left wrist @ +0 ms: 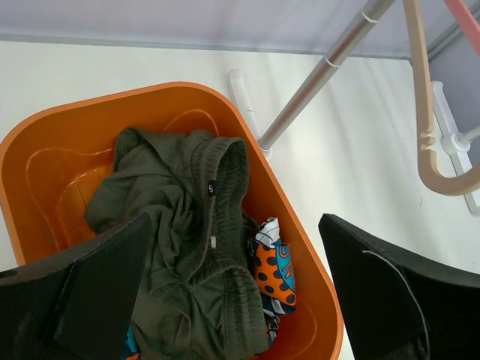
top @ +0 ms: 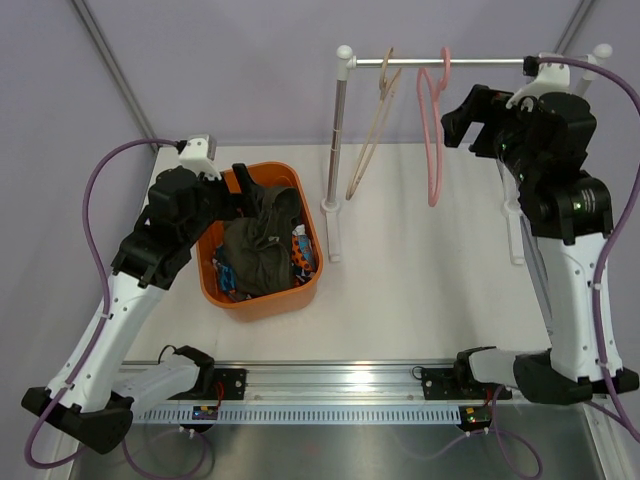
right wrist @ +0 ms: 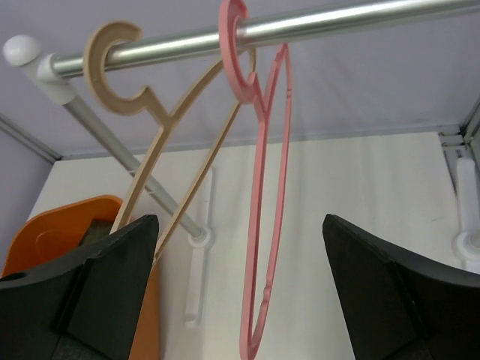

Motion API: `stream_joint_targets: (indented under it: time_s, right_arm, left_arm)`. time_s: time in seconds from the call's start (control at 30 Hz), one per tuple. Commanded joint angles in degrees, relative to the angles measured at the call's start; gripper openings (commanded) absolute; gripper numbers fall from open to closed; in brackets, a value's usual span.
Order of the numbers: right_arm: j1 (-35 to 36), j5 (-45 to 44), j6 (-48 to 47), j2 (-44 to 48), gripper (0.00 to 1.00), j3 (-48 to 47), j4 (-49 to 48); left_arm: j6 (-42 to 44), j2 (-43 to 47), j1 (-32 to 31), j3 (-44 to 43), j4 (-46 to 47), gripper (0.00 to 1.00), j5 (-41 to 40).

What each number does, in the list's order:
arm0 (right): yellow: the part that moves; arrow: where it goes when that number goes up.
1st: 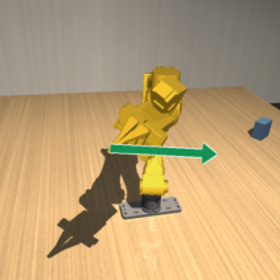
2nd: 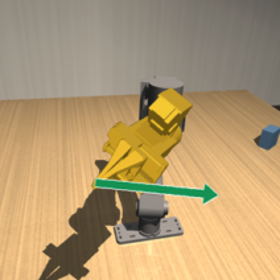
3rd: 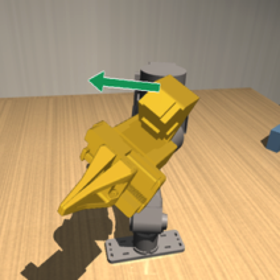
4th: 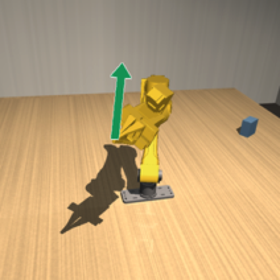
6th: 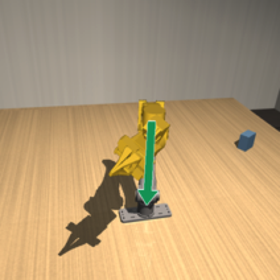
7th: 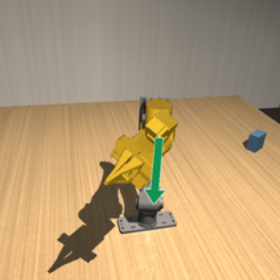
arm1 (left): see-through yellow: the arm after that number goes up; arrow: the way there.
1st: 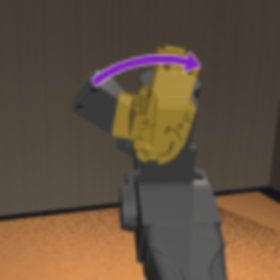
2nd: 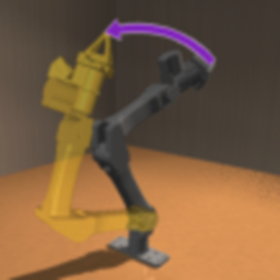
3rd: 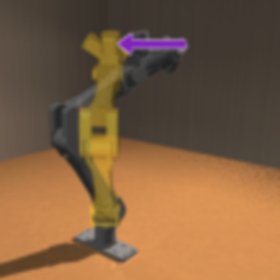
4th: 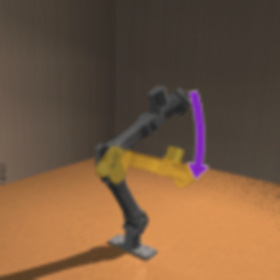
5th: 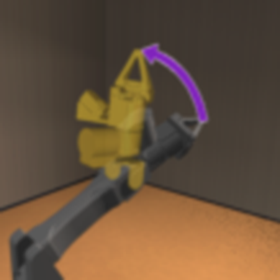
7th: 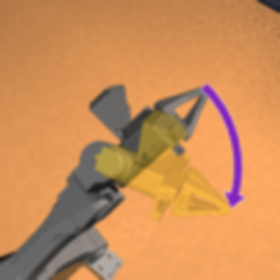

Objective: Remove the shorts from the hanger

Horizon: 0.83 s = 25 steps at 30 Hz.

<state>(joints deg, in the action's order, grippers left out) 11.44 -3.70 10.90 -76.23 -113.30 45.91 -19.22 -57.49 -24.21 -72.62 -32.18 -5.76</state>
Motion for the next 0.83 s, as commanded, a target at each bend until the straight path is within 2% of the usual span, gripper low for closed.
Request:
stream_joint_targets:
  time_s: [0.0, 0.13, 0.27, 0.8]
  right_arm:
    - [-0.2, 8.2, 5.5, 5.8, 0.99, 8.9, -3.5]
    - [-0.2, 9.8, 7.7, 12.8, 0.99, 21.7, -7.3]
    - [-0.3, 12.6, 9.4, 18.3, 0.99, 28.0, -11.8]
    - [-0.2, 12.9, 8.5, 19.8, 0.99, 31.0, -12.4]
  left_arm:
    - [3.5, 0.5, 0.3, -2.4, 0.8, 0.99, 4.7]
    - [4.2, 0.6, 0.3, -2.3, 1.1, 0.99, 5.1]
    - [4.6, 0.5, 0.3, -2.2, 1.4, 0.99, 5.2]
    - [4.2, 1.1, 0.2, -1.0, 1.9, 0.99, 4.6]
